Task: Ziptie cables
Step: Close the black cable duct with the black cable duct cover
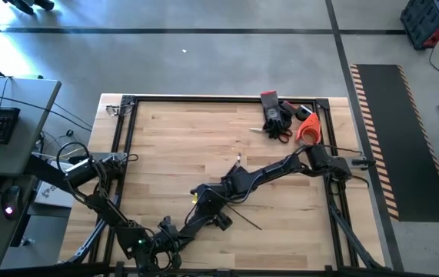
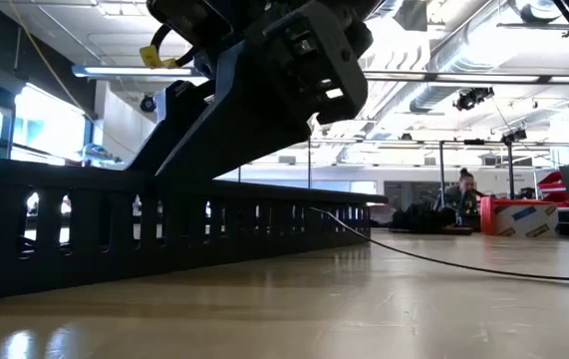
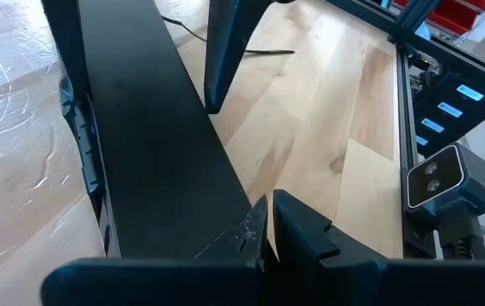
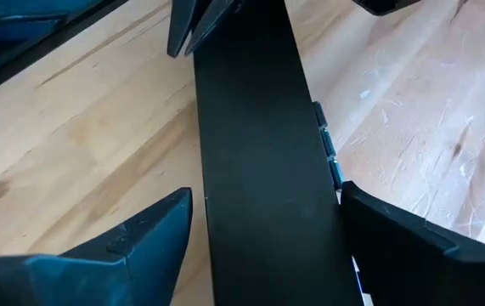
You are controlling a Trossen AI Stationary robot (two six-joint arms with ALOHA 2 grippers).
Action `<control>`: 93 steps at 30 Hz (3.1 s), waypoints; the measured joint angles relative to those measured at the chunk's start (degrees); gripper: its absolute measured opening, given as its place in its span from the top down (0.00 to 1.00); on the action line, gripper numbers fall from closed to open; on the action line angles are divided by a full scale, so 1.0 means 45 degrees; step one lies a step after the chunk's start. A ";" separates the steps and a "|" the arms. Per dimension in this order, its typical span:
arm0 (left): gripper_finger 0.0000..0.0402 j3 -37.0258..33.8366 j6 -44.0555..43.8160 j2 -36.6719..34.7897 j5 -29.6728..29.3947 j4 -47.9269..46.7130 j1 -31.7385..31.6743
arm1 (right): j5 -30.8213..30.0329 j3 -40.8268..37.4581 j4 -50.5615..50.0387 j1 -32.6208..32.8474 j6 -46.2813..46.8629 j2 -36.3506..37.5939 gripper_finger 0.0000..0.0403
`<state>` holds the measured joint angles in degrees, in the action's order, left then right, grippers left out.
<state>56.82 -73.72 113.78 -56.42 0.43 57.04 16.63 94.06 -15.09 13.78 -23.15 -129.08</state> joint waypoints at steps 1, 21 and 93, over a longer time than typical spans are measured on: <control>1.00 -0.0005 -0.0009 0.0000 0.0000 -0.0002 0.0000 | -0.0048 0.0000 -0.0005 0.0000 -0.0061 0.0000 0.31; 1.00 0.0253 0.1341 -0.0262 -0.1456 0.0607 0.1274 | -0.1456 -0.0230 -0.4867 0.0237 -0.1652 0.2184 0.33; 1.00 -0.2061 0.1987 -0.1209 0.1950 -0.0123 -0.3211 | -0.3877 -0.3802 -0.4772 -0.1538 -0.4482 0.3585 0.48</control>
<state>47.54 -64.78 108.33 -47.65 -0.13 42.59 -0.81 76.95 -36.57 6.86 -43.32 -112.95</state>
